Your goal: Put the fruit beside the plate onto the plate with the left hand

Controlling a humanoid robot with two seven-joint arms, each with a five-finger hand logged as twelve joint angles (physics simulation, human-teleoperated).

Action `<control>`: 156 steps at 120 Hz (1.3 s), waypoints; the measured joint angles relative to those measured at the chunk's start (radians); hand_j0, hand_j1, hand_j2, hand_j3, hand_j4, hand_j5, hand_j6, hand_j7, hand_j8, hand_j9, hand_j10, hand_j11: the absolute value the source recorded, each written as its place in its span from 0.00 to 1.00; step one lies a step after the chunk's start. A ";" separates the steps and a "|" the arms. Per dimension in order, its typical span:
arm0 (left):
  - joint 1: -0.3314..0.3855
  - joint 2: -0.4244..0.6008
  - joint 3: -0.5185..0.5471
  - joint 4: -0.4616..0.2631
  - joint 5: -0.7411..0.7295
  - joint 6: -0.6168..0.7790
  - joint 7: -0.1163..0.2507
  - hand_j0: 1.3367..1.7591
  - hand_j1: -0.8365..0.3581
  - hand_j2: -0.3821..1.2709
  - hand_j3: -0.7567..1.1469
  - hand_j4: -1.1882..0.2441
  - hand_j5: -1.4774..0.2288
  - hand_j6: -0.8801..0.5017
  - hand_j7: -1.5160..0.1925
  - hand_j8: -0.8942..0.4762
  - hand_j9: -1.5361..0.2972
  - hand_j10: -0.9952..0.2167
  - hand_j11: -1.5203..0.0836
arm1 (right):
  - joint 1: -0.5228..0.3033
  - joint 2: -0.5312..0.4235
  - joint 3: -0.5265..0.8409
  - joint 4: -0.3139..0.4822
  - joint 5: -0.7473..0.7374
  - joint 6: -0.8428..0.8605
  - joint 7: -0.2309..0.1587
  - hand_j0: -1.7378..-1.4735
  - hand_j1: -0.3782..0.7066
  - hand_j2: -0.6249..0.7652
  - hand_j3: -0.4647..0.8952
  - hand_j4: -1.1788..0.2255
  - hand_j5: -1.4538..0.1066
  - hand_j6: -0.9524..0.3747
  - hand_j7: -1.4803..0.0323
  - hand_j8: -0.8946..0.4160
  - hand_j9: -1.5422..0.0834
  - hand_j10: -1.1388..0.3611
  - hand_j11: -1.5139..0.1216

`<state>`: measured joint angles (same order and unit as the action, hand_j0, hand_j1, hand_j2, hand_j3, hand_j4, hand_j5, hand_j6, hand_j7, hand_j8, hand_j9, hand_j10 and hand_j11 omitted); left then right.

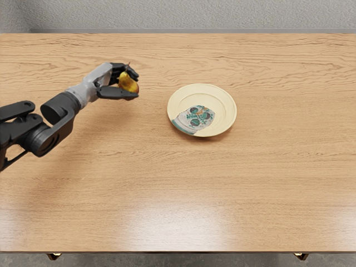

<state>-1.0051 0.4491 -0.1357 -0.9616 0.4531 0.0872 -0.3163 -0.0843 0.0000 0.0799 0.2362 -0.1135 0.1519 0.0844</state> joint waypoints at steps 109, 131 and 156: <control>-0.098 -0.252 -0.014 0.026 0.013 -0.003 0.101 0.75 0.44 0.31 0.40 0.38 0.36 0.24 0.38 0.36 0.37 0.44 0.41 | 0.000 0.000 0.000 0.000 0.000 0.000 0.000 0.30 0.05 0.45 0.34 0.83 0.92 0.71 0.96 0.67 0.94 0.75 0.91; -0.087 -0.268 -0.014 0.035 0.015 -0.003 0.104 0.75 0.45 0.30 0.40 0.38 0.36 0.23 0.38 0.35 0.37 0.43 0.41 | 0.000 0.000 0.000 0.000 0.000 0.000 0.000 0.30 0.05 0.45 0.34 0.83 0.92 0.71 0.96 0.67 0.94 0.75 0.91; -0.079 -0.271 -0.012 0.038 0.005 -0.004 0.104 0.75 0.45 0.30 0.40 0.38 0.36 0.23 0.38 0.35 0.37 0.43 0.41 | 0.000 0.000 0.000 0.000 0.000 0.000 0.000 0.30 0.05 0.45 0.34 0.83 0.92 0.71 0.96 0.67 0.94 0.75 0.91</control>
<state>-1.0845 0.1777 -0.1480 -0.9236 0.4585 0.0831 -0.2122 -0.0844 0.0000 0.0798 0.2362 -0.1134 0.1519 0.0844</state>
